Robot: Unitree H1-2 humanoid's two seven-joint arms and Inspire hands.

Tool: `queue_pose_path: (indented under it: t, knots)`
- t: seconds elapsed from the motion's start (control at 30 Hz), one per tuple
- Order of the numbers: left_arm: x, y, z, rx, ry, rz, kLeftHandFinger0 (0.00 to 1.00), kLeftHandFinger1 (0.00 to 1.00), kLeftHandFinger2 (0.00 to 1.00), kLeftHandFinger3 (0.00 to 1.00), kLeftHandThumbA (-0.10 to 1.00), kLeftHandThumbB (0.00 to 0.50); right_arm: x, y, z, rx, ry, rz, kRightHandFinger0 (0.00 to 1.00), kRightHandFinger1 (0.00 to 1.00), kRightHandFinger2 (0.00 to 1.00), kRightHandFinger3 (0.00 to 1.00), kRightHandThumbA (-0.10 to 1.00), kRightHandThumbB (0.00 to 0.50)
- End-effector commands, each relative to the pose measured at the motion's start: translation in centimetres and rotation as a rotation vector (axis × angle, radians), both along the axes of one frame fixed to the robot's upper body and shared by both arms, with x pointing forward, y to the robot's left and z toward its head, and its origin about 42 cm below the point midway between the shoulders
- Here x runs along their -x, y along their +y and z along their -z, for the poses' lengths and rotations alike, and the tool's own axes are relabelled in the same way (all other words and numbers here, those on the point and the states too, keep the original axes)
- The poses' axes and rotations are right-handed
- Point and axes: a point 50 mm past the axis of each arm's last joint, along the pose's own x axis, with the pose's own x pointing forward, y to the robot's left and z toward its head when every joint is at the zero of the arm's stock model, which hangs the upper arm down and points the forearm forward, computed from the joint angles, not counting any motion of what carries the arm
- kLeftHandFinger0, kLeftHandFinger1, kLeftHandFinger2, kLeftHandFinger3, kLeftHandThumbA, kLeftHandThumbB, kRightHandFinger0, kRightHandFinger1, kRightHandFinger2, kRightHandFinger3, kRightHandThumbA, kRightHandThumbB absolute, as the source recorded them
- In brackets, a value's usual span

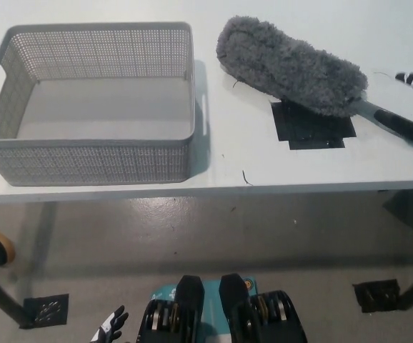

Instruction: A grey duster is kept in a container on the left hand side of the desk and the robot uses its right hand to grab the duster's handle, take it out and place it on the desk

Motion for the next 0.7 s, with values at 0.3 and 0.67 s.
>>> queue_pose_path:
  t: [0.3,0.67]
  knots:
    - [-1.5,0.0,-1.2,0.035,-0.077,0.015,1.0,1.0,1.0,1.0,0.96,0.239,33.5,1.6,-6.7,-0.232,-1.232,-0.626,1.0,1.0,1.0,1.0,0.89,0.479]
    - [-3.2,-2.8,-4.1,0.11,-0.193,0.058,1.0,1.0,1.0,1.0,0.97,0.214,38.0,11.5,8.4,-0.56,-0.622,-0.413,1.0,1.0,1.0,1.0,1.0,0.37]
